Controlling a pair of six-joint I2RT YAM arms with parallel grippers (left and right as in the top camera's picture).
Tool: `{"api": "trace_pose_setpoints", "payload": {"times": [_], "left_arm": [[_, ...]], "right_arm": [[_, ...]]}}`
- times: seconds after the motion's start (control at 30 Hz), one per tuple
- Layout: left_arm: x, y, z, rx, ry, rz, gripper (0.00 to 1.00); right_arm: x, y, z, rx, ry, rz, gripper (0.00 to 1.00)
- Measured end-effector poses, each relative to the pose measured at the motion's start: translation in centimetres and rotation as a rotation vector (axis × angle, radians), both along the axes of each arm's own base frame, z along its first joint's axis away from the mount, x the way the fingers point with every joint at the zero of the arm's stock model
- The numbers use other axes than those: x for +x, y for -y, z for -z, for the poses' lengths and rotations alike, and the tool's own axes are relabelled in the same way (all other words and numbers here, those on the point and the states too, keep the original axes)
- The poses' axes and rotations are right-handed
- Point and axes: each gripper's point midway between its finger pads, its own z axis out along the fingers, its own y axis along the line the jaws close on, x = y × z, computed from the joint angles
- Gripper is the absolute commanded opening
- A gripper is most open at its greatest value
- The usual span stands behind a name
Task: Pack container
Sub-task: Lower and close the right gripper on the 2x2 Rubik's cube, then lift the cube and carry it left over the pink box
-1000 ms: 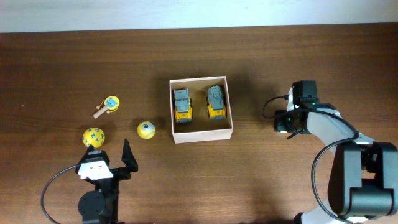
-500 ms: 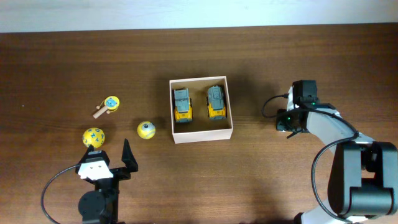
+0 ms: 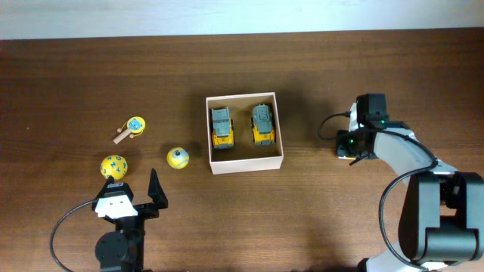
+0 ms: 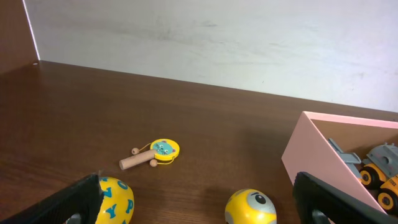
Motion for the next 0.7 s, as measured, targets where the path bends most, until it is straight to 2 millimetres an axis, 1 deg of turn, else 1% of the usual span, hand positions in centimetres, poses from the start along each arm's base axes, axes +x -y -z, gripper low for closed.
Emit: {"api": "trace_pose_setpoints", "payload": {"times": [0.2,0.37,0.47,0.57,0.63,0.7], "left_arm": [[0.0,0.0,0.0,0.0,0.0,0.0,0.99],[0.0,0.0,0.0,0.0,0.0,0.0,0.99],[0.0,0.0,0.0,0.0,0.0,0.0,0.99],[0.0,0.0,0.0,0.0,0.0,0.0,0.99],[0.0,0.0,0.0,0.0,0.0,0.0,0.99],[0.0,0.0,0.0,0.0,0.0,0.0,0.99]], "right_arm": [[2.1,-0.2,-2.8,0.016,0.036,-0.006,0.5],[3.6,-0.5,-5.7,0.025,0.061,-0.015,0.5],[4.5,-1.1,-7.6,0.027,0.079,-0.033,0.5],[5.3,-2.7,-9.8,0.023,0.1,-0.084,0.5],[5.9,-4.3,-11.3,0.024,0.121,-0.127,0.5],[6.4,-6.4,-12.8,0.027,0.144,-0.178,0.5]]}}
